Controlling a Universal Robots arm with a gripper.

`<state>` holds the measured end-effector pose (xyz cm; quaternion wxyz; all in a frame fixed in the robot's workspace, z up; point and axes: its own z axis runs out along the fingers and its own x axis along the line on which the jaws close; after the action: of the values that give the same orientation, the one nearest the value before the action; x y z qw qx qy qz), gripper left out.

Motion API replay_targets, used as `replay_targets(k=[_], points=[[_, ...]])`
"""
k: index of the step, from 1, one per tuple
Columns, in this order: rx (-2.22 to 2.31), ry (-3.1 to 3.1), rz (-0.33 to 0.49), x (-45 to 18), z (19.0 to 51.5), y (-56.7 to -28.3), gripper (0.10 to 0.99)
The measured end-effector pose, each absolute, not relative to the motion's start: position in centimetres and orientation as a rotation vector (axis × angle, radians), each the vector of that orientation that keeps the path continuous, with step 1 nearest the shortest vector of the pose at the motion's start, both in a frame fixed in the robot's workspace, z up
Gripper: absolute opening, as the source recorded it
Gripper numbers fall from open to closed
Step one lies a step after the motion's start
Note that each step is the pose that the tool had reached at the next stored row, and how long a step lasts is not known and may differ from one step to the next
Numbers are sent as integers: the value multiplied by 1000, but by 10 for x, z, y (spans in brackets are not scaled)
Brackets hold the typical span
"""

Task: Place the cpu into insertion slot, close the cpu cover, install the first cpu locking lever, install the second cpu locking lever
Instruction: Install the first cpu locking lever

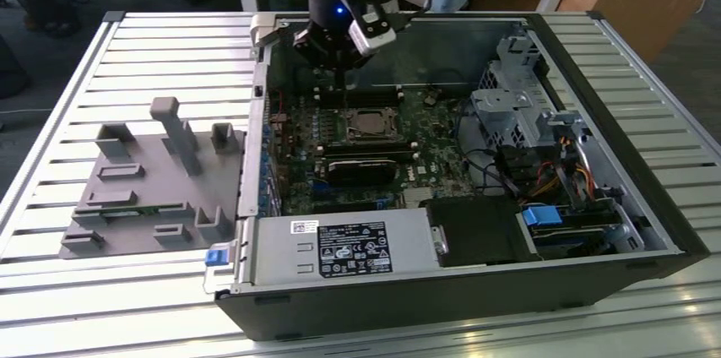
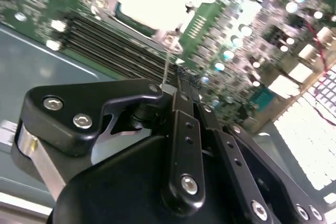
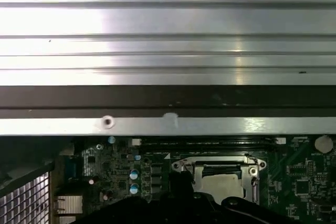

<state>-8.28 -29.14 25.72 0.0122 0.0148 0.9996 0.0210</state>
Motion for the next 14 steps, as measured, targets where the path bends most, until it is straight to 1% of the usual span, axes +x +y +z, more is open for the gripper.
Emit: replay_targets(k=[6,9,14], points=[[46,3120,66,-57,254,-290,106],[46,3120,69,-57,254,-291,106],[43,3109,112,-57,252,-290,106]])
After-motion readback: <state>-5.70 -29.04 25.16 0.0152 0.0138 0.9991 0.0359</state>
